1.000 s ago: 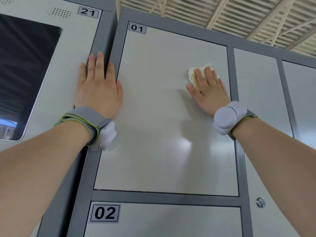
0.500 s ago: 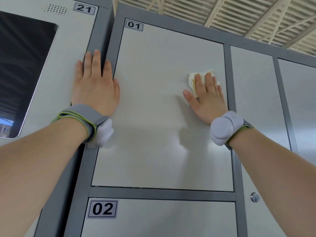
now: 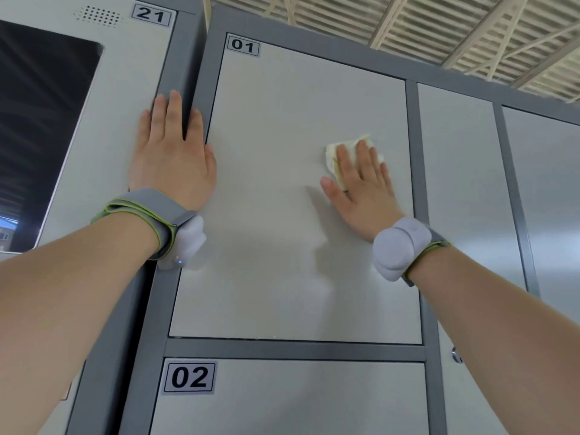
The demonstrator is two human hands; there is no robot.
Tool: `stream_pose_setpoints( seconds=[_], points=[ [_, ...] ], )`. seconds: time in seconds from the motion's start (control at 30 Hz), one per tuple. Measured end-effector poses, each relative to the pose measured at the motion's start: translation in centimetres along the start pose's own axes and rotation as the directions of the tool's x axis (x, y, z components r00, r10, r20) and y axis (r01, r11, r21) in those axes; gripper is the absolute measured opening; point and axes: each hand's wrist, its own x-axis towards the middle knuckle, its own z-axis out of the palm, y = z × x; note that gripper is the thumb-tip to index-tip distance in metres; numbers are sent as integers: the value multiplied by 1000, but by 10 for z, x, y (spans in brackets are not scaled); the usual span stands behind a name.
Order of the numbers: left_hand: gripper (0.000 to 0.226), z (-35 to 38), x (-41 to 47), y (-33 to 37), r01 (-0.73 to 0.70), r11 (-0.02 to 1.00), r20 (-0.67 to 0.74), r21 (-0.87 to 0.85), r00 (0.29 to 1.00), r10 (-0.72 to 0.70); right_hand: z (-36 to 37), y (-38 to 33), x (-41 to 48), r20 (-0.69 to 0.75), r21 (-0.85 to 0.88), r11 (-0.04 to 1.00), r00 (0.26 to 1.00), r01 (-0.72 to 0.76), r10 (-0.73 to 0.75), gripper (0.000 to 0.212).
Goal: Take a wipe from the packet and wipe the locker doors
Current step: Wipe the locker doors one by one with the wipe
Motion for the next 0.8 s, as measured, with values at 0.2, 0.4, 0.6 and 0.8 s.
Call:
stream_pose_setpoints(
  seconds=[0.2, 0.4, 0.6, 0.8],
  points=[
    [60, 1, -2, 0, -11, 1000, -2, 0, 1000, 11, -13, 21, 6, 46, -5, 998, 997, -63, 63, 58],
    [62, -1, 0, -2, -11, 1000, 19, -23, 1000, 11, -9, 21, 17, -13, 24, 975, 975, -223, 223, 62],
    [62, -4, -1, -4, -20, 998, 31, -54, 999, 22, 3, -11, -16, 36, -20, 999, 999, 36, -35, 63],
    [60, -9, -3, -16, -85, 991, 64, -107, 994, 92, -11, 2, 8, 64, -45, 995, 994, -87, 90, 65]
  ],
)
